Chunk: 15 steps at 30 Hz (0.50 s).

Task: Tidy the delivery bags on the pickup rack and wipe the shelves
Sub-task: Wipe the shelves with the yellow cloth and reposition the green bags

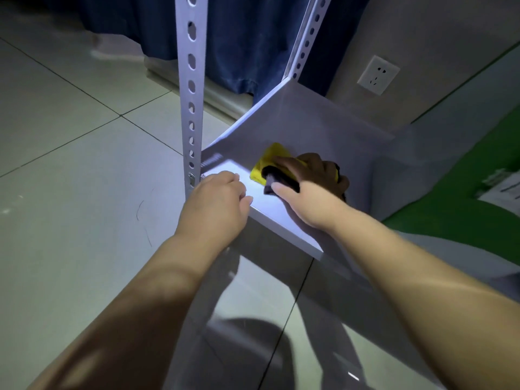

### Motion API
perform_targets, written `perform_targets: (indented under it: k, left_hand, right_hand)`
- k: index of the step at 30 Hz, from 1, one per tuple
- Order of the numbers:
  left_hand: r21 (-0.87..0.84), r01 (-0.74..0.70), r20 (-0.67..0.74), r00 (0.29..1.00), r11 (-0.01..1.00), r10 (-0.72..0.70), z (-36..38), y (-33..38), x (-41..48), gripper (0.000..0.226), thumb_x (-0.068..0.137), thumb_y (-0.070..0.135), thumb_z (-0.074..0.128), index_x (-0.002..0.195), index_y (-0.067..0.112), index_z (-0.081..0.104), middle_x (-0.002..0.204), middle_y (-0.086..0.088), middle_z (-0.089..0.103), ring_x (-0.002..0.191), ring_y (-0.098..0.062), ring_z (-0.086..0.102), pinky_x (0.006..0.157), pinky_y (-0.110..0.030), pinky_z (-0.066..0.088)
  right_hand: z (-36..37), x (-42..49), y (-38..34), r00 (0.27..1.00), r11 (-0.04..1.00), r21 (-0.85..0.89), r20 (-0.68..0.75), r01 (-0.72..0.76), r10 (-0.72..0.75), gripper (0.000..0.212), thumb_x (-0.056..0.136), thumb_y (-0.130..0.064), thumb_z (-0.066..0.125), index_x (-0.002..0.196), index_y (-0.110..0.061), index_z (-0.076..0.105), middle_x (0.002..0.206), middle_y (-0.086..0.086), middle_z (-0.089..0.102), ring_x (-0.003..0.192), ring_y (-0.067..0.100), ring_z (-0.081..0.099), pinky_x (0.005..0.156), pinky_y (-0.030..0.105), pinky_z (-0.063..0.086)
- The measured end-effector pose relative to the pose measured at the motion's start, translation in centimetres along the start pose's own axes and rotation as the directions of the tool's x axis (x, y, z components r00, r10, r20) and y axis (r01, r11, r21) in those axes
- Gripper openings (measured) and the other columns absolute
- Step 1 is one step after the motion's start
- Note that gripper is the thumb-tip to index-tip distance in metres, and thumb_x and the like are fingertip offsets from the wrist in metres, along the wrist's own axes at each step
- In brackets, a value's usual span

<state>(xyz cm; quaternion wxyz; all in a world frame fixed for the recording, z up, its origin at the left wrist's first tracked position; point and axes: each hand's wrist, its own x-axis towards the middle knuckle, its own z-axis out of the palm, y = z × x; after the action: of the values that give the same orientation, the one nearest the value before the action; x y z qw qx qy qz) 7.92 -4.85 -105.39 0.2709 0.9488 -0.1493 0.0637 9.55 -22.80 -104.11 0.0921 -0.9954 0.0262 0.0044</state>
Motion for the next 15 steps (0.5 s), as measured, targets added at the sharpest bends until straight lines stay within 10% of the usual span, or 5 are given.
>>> perform_targets:
  k: [9, 15]
  left_hand:
    - [-0.057, 0.255, 0.288, 0.930, 0.965, -0.228, -5.8, 5.0, -5.9, 0.030, 0.090, 0.035, 0.050, 0.110, 0.016, 0.063, 0.117, -0.002, 0.056, 0.109, -0.024, 0.051, 0.090, -0.037, 0.045]
    - [-0.241, 0.359, 0.324, 0.905, 0.902, -0.275, -15.6, 9.2, -9.2, 0.039, 0.079, 0.043, 0.047, 0.069, 0.012, 0.068, 0.068, -0.005, 0.065, 0.061, -0.025, 0.063, 0.052, -0.028, 0.052]
  right_hand:
    - [-4.5, -6.7, -1.6, 0.932, 0.991, -0.080, 0.339, -0.104, 0.126, 0.034, 0.095, -0.043, 0.043, 0.127, -0.039, 0.035, 0.120, 0.007, 0.040, 0.110, 0.033, 0.038, 0.079, 0.043, 0.028]
    - [-14.6, -9.1, -5.4, 0.843, 0.998, -0.029, 0.534, -0.050, 0.058, 0.039, 0.096, -0.043, 0.041, 0.133, -0.036, 0.031, 0.123, 0.009, 0.040, 0.115, 0.033, 0.036, 0.088, 0.044, 0.034]
